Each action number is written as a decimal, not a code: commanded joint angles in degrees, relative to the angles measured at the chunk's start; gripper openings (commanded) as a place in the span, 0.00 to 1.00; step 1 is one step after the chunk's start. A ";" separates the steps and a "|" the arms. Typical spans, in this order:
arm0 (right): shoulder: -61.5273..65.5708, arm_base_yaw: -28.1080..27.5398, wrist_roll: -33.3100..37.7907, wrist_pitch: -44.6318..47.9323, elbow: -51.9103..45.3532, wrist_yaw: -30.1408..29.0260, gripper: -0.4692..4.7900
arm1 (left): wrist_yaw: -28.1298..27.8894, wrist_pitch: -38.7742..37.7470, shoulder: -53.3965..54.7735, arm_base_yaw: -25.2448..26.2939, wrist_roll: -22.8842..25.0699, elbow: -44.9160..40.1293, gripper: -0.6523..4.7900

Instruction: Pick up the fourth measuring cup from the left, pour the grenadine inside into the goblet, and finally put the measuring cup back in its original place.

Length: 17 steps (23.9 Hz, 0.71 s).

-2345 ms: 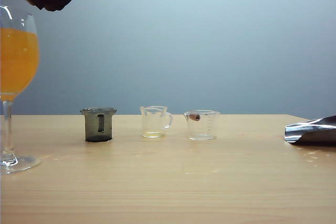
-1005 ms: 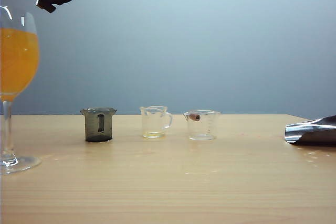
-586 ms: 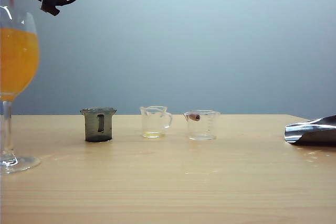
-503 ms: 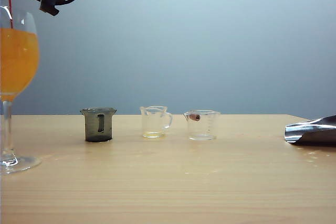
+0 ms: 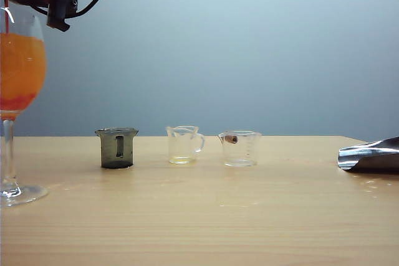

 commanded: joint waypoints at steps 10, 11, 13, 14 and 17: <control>-0.44 0.13 -3.58 1.64 0.33 0.20 0.47 | 0.22 0.17 -0.13 0.09 0.00 0.17 0.11; -0.44 0.13 -4.68 1.64 0.33 0.35 0.47 | 0.22 0.17 -0.13 0.09 -0.02 0.17 0.11; -0.46 0.13 -4.94 1.66 0.33 1.11 0.47 | 0.22 0.17 -0.13 0.09 -0.02 0.17 0.11; -0.46 0.13 -4.94 1.68 0.33 1.53 0.47 | 0.22 0.17 -0.13 0.09 -0.02 0.17 0.11; -0.46 0.11 -5.68 1.70 0.33 1.70 0.47 | 0.22 0.17 -0.13 0.09 -0.02 0.17 0.11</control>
